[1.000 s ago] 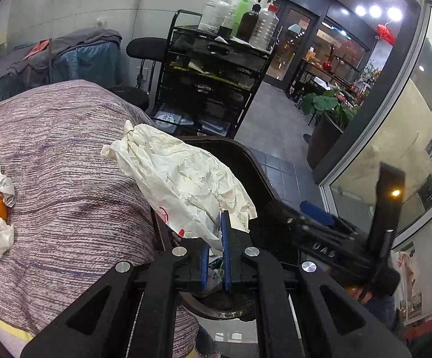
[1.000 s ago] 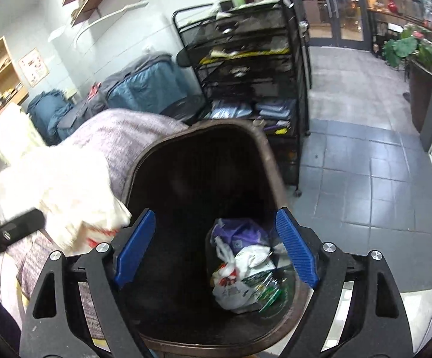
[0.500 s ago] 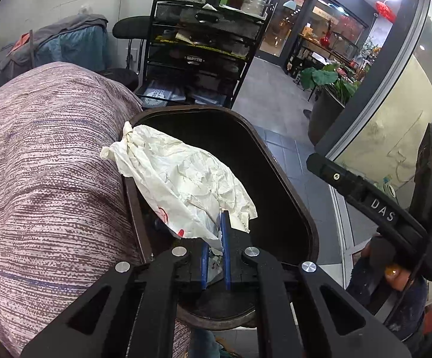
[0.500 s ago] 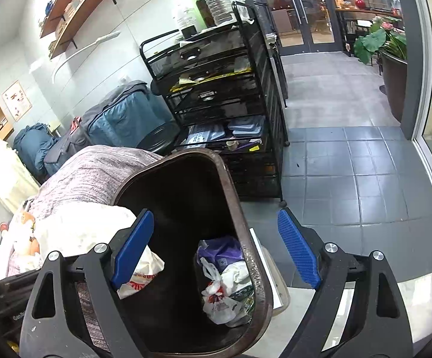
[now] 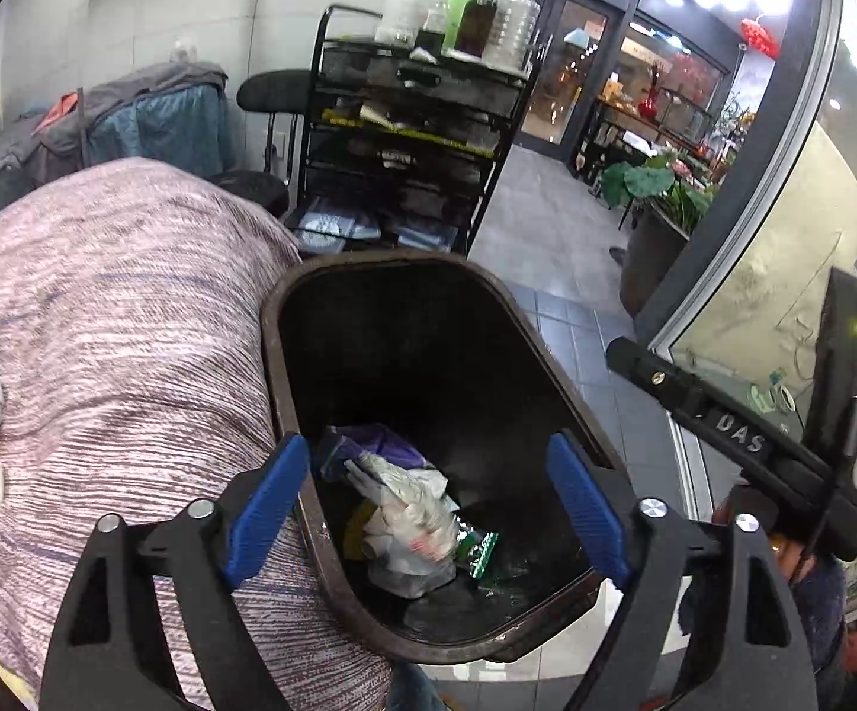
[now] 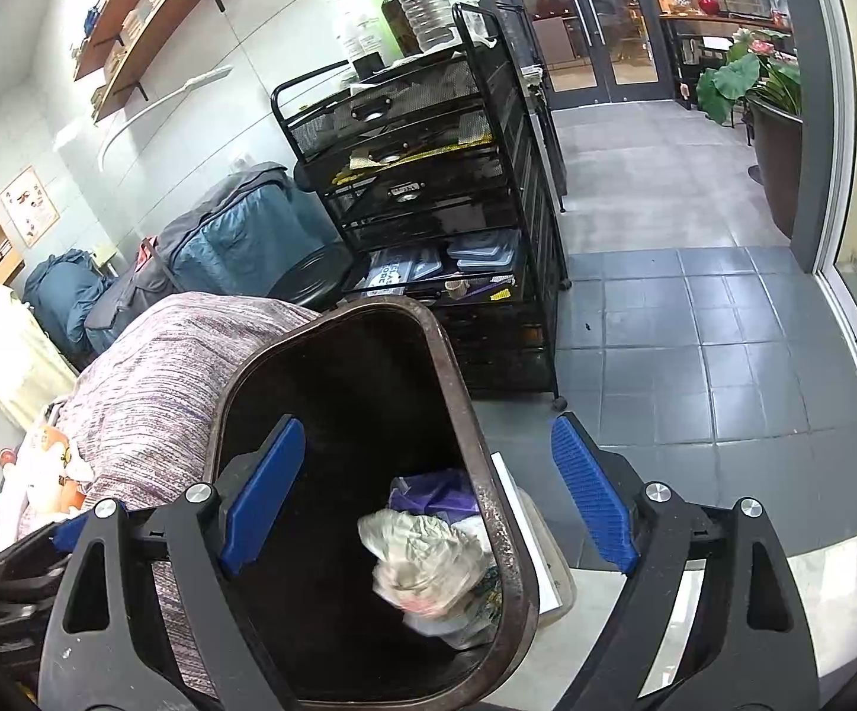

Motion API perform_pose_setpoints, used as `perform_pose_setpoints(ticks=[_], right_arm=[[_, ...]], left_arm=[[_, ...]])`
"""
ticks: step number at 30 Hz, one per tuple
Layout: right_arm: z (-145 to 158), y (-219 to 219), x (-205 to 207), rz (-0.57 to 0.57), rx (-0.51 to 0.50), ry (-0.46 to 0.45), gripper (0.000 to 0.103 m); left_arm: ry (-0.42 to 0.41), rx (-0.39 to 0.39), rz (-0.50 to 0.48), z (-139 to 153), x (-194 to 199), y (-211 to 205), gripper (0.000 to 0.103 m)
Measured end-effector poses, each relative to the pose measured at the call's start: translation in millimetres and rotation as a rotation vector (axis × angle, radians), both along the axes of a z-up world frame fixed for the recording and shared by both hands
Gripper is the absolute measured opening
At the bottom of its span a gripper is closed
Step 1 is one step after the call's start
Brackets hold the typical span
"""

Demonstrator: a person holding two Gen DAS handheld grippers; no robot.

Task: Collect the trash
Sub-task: 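Move both grippers back over the trash on the bed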

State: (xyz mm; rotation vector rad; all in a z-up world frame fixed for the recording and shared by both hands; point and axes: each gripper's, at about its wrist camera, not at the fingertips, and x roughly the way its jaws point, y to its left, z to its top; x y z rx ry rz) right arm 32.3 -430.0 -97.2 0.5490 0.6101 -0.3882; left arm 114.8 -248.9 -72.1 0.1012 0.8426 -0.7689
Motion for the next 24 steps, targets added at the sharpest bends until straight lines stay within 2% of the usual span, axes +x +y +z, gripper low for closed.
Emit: perform_pose_setpoints(ticks=[5, 11, 15, 24], right_arm=[[1.9, 3.8, 3.3, 0.019, 0.002, -0.009, 0.091], [5.6, 19.1, 14.0, 0.081, -0.001, -0.011, 0.091], [11.4, 37.6, 23.5, 0.139, -0.011, -0.018, 0.091], [27.3, 95.3, 54.5, 0.316, -0.03, -0.036, 0.091]], left_arm=[[-0.059, -0.017, 0.026, 14.3, -11.4, 13.5, 0.093], [-0.107, -0.043, 0.081, 30.3, -14.6, 40.2, 0.096], [-0.152, -0.039, 0.135, 38.7, -15.5, 63.6, 0.097], [-0.171, -0.027, 0.267, 47.8, -4.2, 127.7, 0.097]])
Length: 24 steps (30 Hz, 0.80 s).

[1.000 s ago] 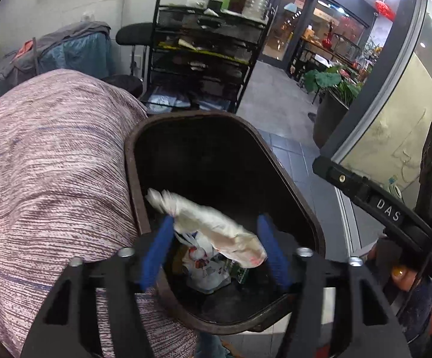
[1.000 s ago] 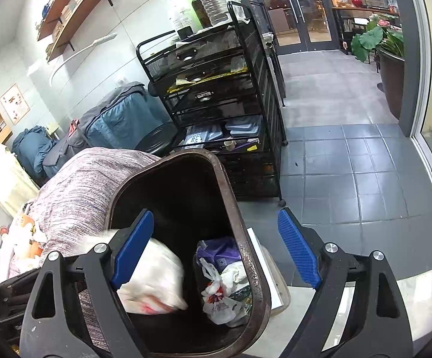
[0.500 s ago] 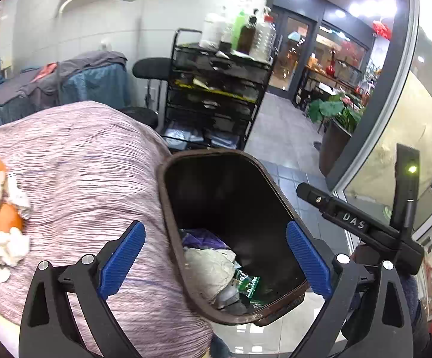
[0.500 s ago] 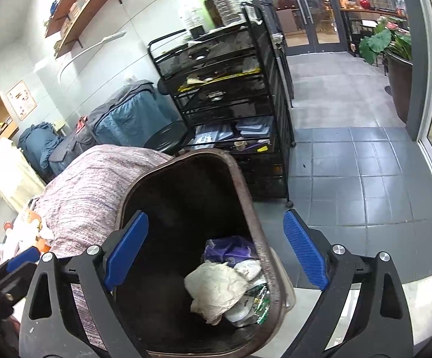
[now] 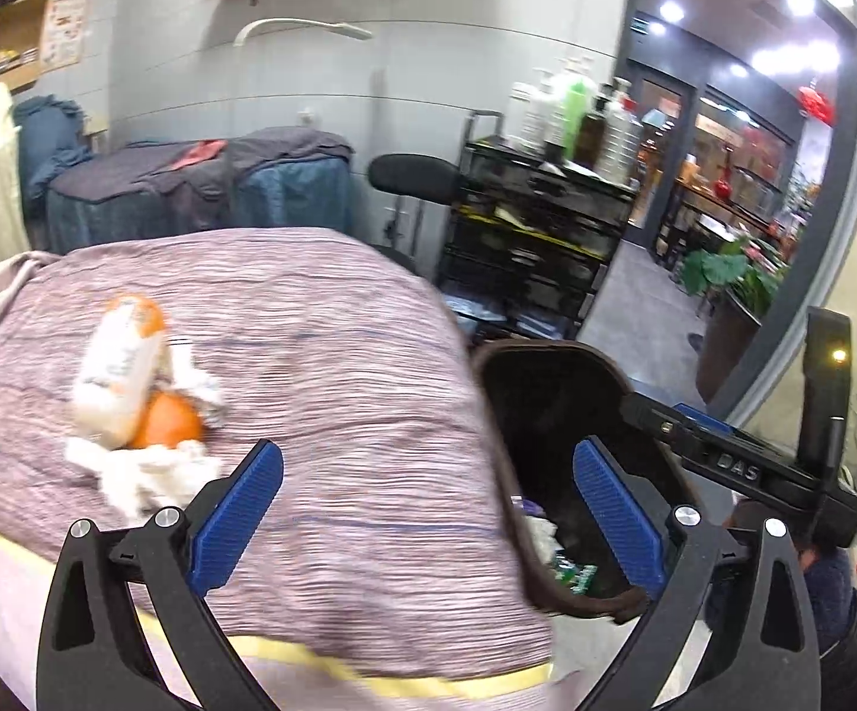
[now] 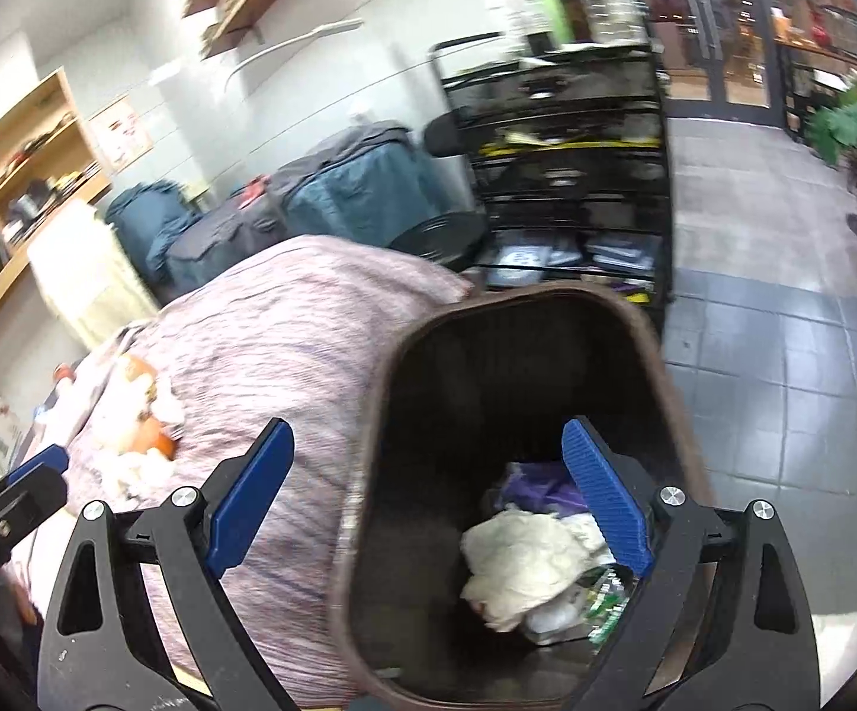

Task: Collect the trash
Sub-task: 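Move both grippers back over the trash on the bed, then grasp a white tissue with the left gripper while the right gripper grasps the twisted white paper strip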

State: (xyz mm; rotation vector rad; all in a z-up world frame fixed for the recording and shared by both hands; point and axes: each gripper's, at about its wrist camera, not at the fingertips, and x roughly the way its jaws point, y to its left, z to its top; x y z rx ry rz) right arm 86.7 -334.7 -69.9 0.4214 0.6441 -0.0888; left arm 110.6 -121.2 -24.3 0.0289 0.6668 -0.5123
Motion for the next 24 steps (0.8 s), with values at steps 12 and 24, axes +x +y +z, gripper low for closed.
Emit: perform_pose_setpoints(ticks=[12, 24], right_arm=[[18.0, 88.9, 49.9, 0.3, -0.018, 0.026, 0.091], [18.6, 174.5, 105.9, 0.539, -0.11, 0.106, 0.091]], left_arm=[[0.109, 0.001, 0.202, -24.2, 33.4, 115.4, 0.097], [0.239, 0.017, 0.247, -45.0, 74.6, 165.3, 0.08]])
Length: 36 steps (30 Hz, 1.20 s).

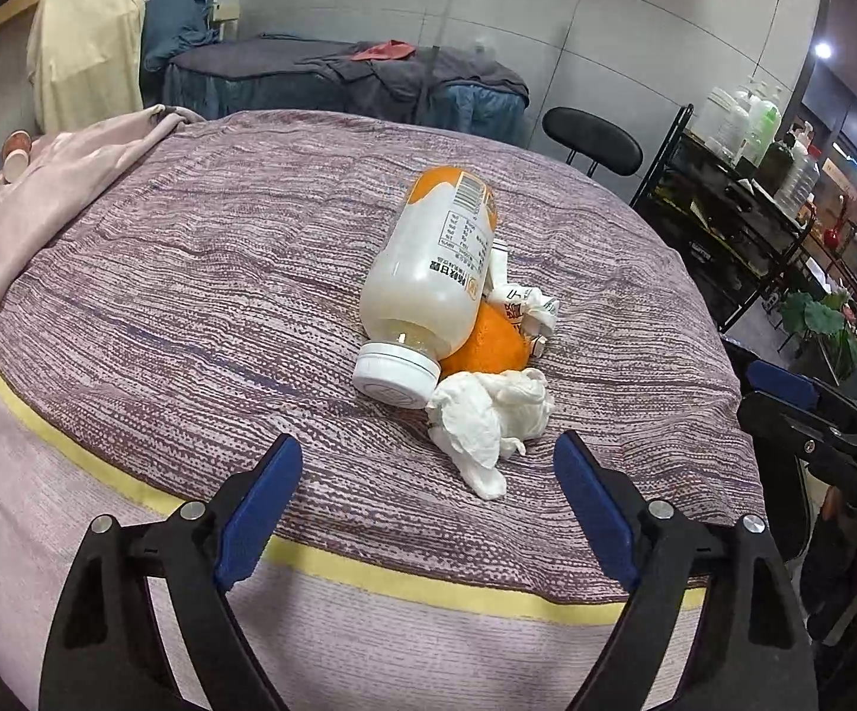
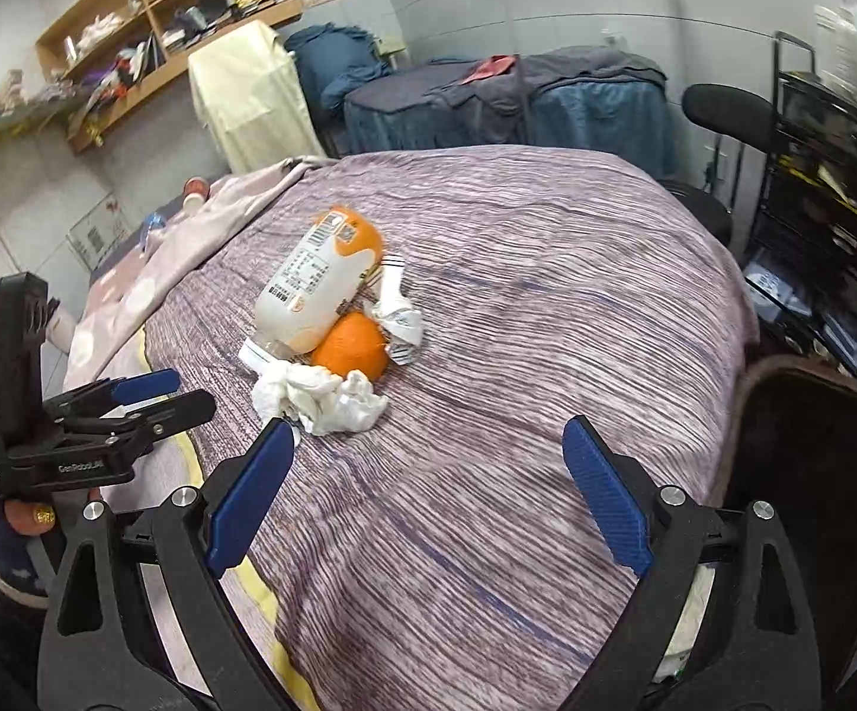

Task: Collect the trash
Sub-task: 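Grasp a white tissue with the left gripper while the right gripper grasps the twisted white paper strip, then carry both items to the bin and open the right gripper to drop the paper strip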

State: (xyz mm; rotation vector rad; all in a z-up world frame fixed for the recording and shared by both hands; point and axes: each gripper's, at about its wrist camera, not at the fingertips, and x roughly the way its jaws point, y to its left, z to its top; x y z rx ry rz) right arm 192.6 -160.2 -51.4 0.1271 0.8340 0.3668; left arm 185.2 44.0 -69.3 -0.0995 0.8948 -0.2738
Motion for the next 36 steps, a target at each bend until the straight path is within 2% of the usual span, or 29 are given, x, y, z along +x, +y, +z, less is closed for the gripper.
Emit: perform_pose_setpoints(ticks=[2, 7, 11, 12, 14, 18, 21, 23, 26, 27, 33, 36], right_arm=[[-0.2, 10.7, 6.7, 0.017, -0.02, -0.004, 0.091], [-5.5, 25.7, 25.8, 0.041, -0.044, 0.014, 0.091], [-8.0, 34.8, 45.0, 0.051, -0.064, 0.03, 0.091], [-8.1, 38.4, 49.3, 0.054, -0.075, 0.03, 0.09], [-9.4, 45.6, 60.3, 0.067, -0.1, 0.034, 0.086], [-21.7, 59.0, 85.5, 0.096, -0.141, 0.078, 0.074], [-33.4, 68.4, 104.7, 0.112, -0.174, 0.111, 0.068], [-43.7, 73.9, 118.4, 0.124, -0.18, 0.154, 0.06], [-52.4, 75.0, 132.6, 0.129, -0.143, 0.19, 0.045], [-53.0, 75.6, 134.2, 0.131, -0.139, 0.192, 0.032], [-40.9, 58.4, 119.6, 0.082, -0.074, 0.161, 0.028], [-30.6, 46.6, 104.2, 0.052, -0.033, 0.138, 0.028]], left_arm=[[0.024, 0.008, -0.016, -3.4, 6.8, -4.8, 0.074], [0.07, 0.074, -0.103, -12.3, 21.4, -32.3, 0.069], [0.124, 0.136, -0.143, -27.3, 38.0, -49.5, 0.055], [0.135, 0.138, -0.148, -30.6, 40.8, -51.2, 0.052], [0.153, 0.132, -0.153, -35.4, 44.8, -51.2, 0.03], [0.138, 0.051, -0.137, -31.0, 42.0, -36.9, 0.02], [0.095, 0.023, -0.111, -22.4, 32.1, -23.6, 0.018], [0.071, 0.011, -0.095, -16.6, 24.7, -16.1, 0.018], [0.035, -0.005, -0.061, -8.9, 11.2, -2.7, 0.017], [0.028, -0.008, -0.052, -6.4, 11.0, -3.2, 0.017], [-0.013, -0.007, -0.002, 2.6, -0.4, 1.5, 0.017], [-0.025, -0.034, 0.006, 6.8, -5.9, 0.3, 0.017]])
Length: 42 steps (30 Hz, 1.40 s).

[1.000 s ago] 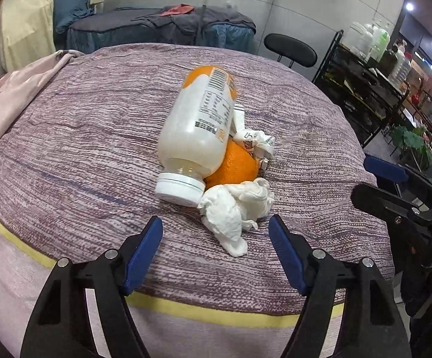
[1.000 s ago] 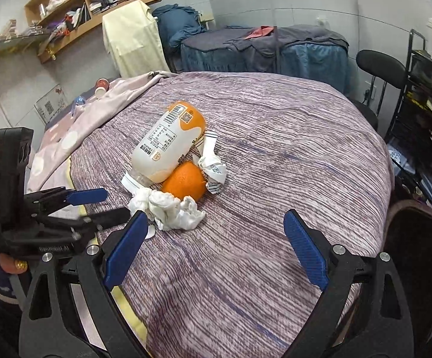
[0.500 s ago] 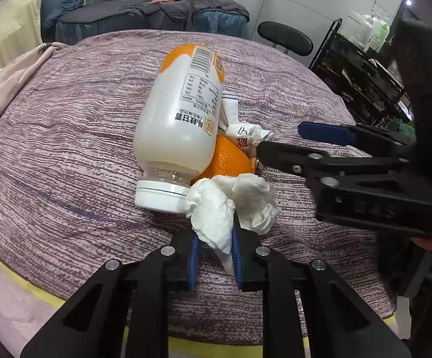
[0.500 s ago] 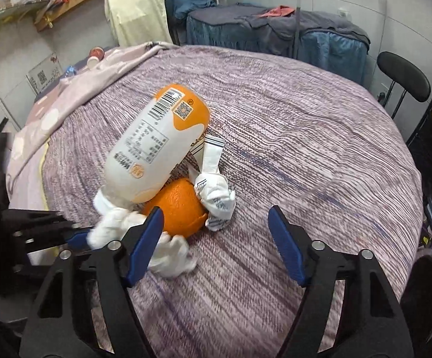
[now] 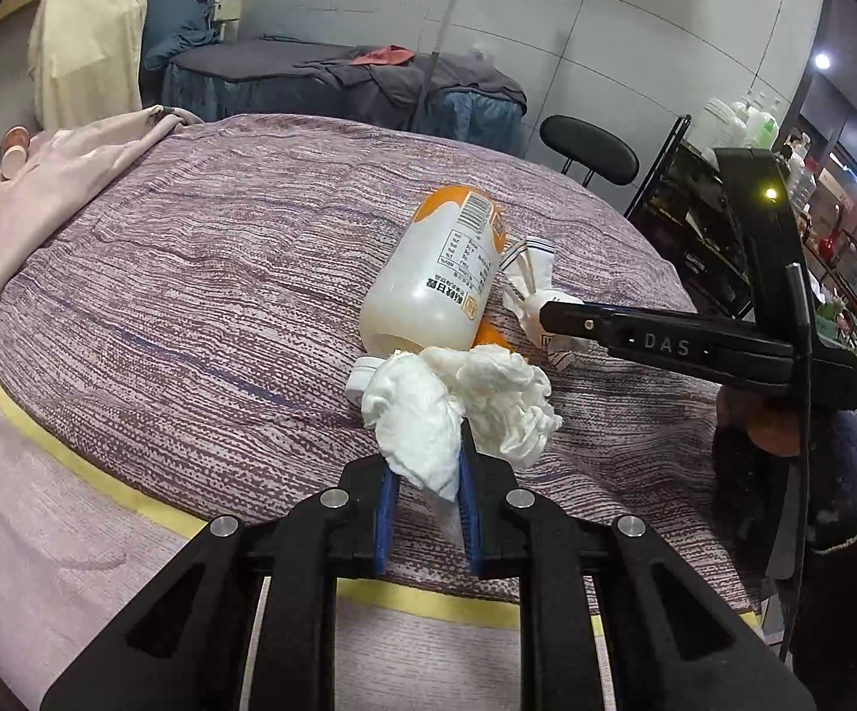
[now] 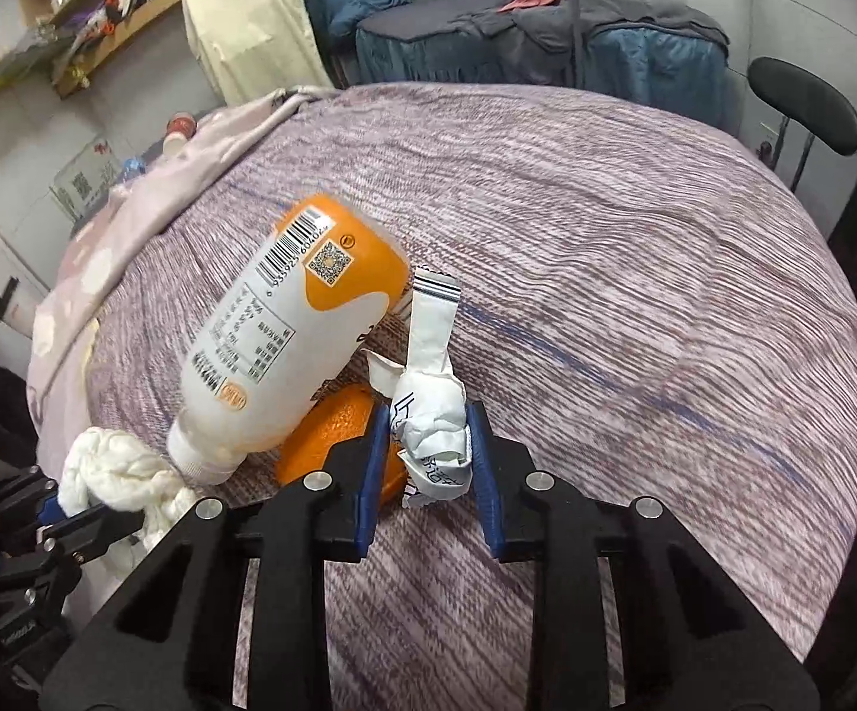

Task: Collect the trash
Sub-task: 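Carry both items to the bin and open the right gripper to drop the paper strip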

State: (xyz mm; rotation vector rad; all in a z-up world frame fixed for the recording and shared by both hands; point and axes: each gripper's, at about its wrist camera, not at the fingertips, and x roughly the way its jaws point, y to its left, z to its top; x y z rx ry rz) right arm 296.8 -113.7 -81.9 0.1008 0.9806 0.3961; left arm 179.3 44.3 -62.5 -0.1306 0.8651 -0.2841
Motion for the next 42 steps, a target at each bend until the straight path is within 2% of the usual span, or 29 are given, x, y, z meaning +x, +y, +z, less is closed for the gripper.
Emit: perform_pose_setpoints(ticks=[8, 22, 33, 42], right_arm=[[30.2, -39.9, -60.8, -0.064, 0.059, -0.085, 0.028], [41.5, -116.8, -136.2, -0.21, 0.139, -0.143, 0.028], [31.7, -174.3, -183.1, -0.342, 0.155, -0.157, 0.028], [5.7, -213.4, -205.6, -0.458, 0.119, -0.117, 0.028]], left_arm=[[-0.048, -0.049, -0.006, 12.1, -17.6, -17.7, 0.017], [-0.084, -0.095, -0.064, 25.5, -45.6, -60.6, 0.017], [-0.091, -0.097, -0.155, 27.2, -60.1, -107.9, 0.017], [-0.081, -0.093, -0.223, 24.3, -66.0, -140.8, 0.017]])
